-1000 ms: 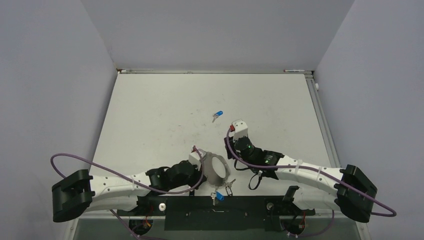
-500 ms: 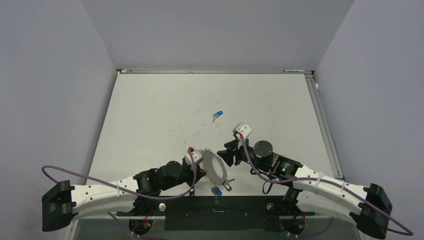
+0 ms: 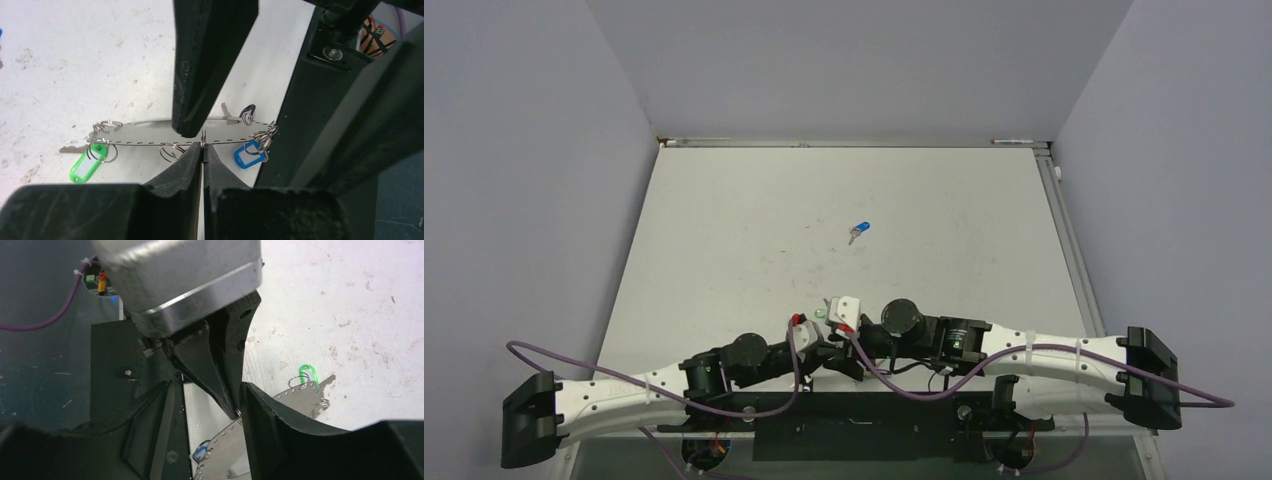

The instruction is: Put the keys on the keyring

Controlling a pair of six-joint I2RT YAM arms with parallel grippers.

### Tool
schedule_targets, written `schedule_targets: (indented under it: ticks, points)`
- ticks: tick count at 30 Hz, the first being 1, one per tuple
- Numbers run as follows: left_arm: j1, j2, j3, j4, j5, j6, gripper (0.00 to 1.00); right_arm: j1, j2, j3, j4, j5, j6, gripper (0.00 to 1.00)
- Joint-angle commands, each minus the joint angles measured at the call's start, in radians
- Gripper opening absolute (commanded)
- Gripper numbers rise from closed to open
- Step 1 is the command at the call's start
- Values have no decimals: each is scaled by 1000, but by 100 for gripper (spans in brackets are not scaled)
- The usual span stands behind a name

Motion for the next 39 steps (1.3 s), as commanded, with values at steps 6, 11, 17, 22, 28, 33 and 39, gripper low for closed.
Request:
schedule_targets:
  ticks: [6, 11, 17, 22, 28, 33, 39]
  points:
    - [-43, -96, -16, 108, 23, 82, 0, 32, -70, 94, -134, 179, -129, 56]
    - [-73, -113, 6, 83, 2, 108, 0, 35, -122, 90, -161, 241, -202, 55]
    - [-120, -111, 90, -41, -60, 158, 0, 67, -110, 130, -286, 190, -307, 53]
    - [-142, -90, 194, -168, -83, 172, 0, 71, -119, 135, -342, 126, -410, 53]
    - [-170, -48, 283, -279, -110, 199, 0, 71, -161, 129, -334, 45, -510, 52]
    - [-176, -54, 273, -270, -114, 217, 0, 71, -157, 109, -296, 34, -520, 46]
    - [-189, -68, 269, -273, -130, 226, 0, 70, -121, 113, -286, 31, -534, 38]
